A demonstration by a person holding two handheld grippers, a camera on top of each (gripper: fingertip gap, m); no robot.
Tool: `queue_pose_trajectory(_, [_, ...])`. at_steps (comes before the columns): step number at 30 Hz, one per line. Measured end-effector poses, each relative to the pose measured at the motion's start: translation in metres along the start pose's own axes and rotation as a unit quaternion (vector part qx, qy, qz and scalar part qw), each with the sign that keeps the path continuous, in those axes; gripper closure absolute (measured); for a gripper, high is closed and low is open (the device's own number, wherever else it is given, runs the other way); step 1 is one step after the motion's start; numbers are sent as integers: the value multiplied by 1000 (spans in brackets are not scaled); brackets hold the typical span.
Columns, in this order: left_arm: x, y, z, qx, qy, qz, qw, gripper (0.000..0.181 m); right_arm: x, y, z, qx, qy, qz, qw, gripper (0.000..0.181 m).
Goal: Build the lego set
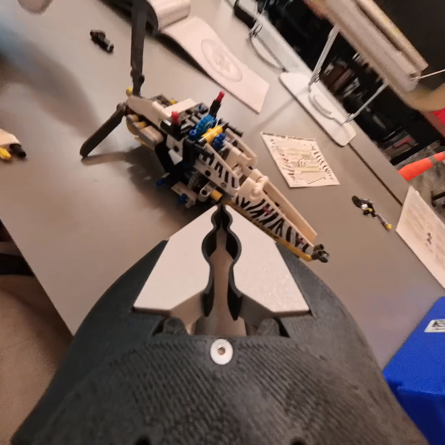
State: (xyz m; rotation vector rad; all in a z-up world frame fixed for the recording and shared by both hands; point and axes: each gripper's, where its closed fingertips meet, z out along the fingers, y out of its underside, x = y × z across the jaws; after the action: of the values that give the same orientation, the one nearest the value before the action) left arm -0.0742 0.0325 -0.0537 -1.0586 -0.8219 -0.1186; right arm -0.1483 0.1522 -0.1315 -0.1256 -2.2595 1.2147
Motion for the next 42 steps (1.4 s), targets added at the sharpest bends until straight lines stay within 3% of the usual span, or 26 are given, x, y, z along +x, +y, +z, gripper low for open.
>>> queue_pose_trajectory(5, [-3, -5, -2, 12, 0, -12, 1000, 137, 16, -18, -13, 76, 43, 13, 996, 181])
queue_pose_trajectory(26, [-4, 5, 3, -14, -16, 6, 1000, 138, 31, -36, -36, 176, 62, 47, 981, 181])
queue_pose_trajectory(37, [-6, 6, 4, -17, -19, 3, 1000, 139, 54, -42, -61, 261, 63, 137, 953, 181])
queue_pose_trajectory(42, [-7, 6, 4, -18, -18, -3, 1000, 139, 56, -45, -69, 293, 69, 138, 944, 181])
